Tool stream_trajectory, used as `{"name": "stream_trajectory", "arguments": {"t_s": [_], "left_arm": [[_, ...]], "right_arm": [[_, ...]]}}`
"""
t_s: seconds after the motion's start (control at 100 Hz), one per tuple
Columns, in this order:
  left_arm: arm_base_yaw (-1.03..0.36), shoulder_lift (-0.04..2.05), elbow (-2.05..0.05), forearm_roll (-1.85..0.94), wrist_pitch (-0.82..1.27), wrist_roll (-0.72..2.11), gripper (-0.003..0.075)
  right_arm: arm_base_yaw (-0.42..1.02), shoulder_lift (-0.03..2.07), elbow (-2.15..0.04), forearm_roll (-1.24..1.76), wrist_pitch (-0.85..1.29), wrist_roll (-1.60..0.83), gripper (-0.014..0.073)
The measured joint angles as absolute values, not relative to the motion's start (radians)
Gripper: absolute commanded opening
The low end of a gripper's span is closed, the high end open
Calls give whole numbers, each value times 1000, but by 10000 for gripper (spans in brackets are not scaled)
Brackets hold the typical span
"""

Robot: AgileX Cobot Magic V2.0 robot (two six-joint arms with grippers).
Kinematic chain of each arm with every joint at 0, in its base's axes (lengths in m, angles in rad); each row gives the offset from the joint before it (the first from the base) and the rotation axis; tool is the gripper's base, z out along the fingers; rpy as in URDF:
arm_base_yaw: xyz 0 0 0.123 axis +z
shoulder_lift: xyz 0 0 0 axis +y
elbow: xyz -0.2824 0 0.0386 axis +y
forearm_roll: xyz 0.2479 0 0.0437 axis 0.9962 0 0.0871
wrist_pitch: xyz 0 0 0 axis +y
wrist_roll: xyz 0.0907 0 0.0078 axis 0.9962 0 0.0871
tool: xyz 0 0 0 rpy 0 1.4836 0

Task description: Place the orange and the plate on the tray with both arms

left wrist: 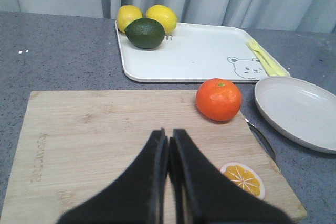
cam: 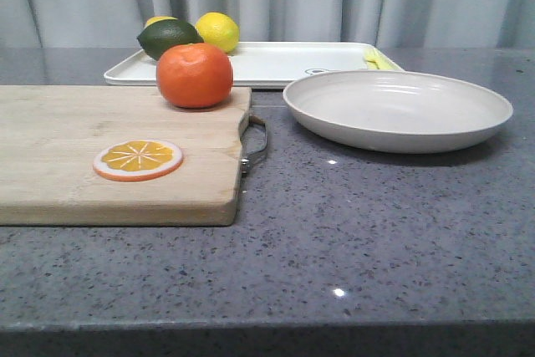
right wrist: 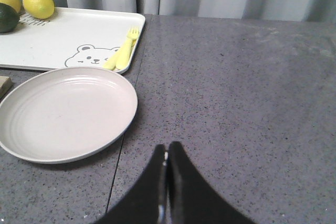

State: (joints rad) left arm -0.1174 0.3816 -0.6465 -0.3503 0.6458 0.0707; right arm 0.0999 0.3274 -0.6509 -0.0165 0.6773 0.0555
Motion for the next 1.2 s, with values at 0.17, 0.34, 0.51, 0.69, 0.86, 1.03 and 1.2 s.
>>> {"name": "stream_trajectory", "arguments": {"t_s": [0.17, 0.34, 0.51, 0.69, 0.86, 1.03, 1.2], "left_arm": [[-117, 450, -703, -376, 664, 83, -20], [-117, 474, -705, -383, 668, 83, -19], [-117, 476, -705, -384, 668, 84, 94], [-117, 476, -705, -384, 670, 150, 490], [-117, 478, -705, -391, 670, 171, 659], [-117, 488, -705, -443, 668, 266, 659], [-117, 591, -709, -670, 637, 479, 659]], "right_arm": [[100, 395, -705, 8, 719, 56, -102], [100, 400, -707, 29, 745, 56, -92], [100, 400, -707, 29, 771, 56, 112], [100, 400, -707, 29, 774, 56, 462], [100, 400, -708, 30, 771, 56, 508], [100, 400, -708, 30, 762, 56, 508], [100, 400, -708, 31, 759, 56, 508]]}}
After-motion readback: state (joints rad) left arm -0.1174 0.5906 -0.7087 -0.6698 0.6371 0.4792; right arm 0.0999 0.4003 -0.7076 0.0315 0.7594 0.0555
